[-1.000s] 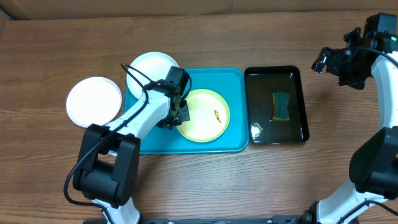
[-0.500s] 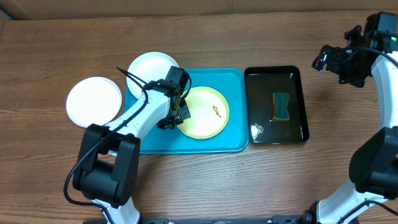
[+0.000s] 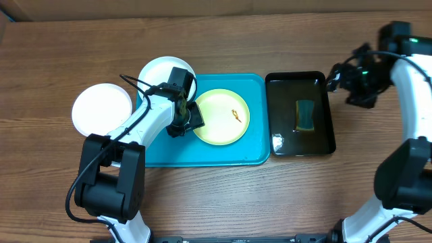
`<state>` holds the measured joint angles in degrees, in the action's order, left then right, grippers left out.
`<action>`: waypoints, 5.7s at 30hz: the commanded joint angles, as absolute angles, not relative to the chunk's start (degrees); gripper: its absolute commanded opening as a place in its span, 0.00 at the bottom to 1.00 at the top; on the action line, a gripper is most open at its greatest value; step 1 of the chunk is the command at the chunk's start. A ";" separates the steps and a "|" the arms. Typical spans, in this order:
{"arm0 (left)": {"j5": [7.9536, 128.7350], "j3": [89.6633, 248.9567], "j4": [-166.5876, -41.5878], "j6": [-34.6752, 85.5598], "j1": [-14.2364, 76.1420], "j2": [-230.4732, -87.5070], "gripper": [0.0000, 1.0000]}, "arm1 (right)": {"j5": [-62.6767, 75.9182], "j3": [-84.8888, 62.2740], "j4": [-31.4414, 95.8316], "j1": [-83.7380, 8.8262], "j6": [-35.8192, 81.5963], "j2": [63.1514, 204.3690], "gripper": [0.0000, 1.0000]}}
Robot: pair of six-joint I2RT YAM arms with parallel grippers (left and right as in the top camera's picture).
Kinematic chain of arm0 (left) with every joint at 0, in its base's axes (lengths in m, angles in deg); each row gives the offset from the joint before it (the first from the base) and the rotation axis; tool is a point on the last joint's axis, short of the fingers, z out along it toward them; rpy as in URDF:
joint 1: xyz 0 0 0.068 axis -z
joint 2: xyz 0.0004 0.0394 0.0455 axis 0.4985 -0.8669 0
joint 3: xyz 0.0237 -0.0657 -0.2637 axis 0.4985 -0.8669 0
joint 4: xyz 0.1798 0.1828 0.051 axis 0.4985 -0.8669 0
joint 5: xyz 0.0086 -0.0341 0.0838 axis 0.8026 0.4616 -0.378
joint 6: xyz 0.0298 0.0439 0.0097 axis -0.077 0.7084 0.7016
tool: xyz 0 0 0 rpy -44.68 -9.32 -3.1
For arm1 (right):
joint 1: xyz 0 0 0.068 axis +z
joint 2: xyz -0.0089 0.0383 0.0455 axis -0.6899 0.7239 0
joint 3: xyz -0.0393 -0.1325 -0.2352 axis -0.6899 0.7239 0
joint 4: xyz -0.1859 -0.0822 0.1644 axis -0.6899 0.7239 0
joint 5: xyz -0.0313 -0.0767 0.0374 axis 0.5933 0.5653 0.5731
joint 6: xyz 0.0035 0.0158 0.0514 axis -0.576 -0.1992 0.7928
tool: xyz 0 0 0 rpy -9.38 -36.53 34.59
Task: Clean dirty plates on tray and stack at the side
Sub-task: 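Move the right gripper to the black tray and grasp the sponge, then dip and rub the sponge in the water with the right gripper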
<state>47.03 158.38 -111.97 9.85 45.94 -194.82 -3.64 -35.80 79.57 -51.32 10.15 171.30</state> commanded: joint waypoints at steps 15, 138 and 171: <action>47.80 158.93 -114.70 13.08 46.02 -194.26 1.00 | 16.10 -18.51 65.12 -36.88 13.21 169.81 0.80; 41.98 158.91 -111.60 13.06 48.73 -195.72 0.28 | 3.46 -6.01 50.65 -37.58 13.49 169.79 0.64; 41.83 159.04 -110.48 13.04 49.00 -199.04 0.04 | 6.52 -12.83 60.29 -37.58 13.27 169.77 0.04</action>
<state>42.66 159.50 -109.91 12.56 48.69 -197.27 4.97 -8.85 59.33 -37.58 13.47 171.15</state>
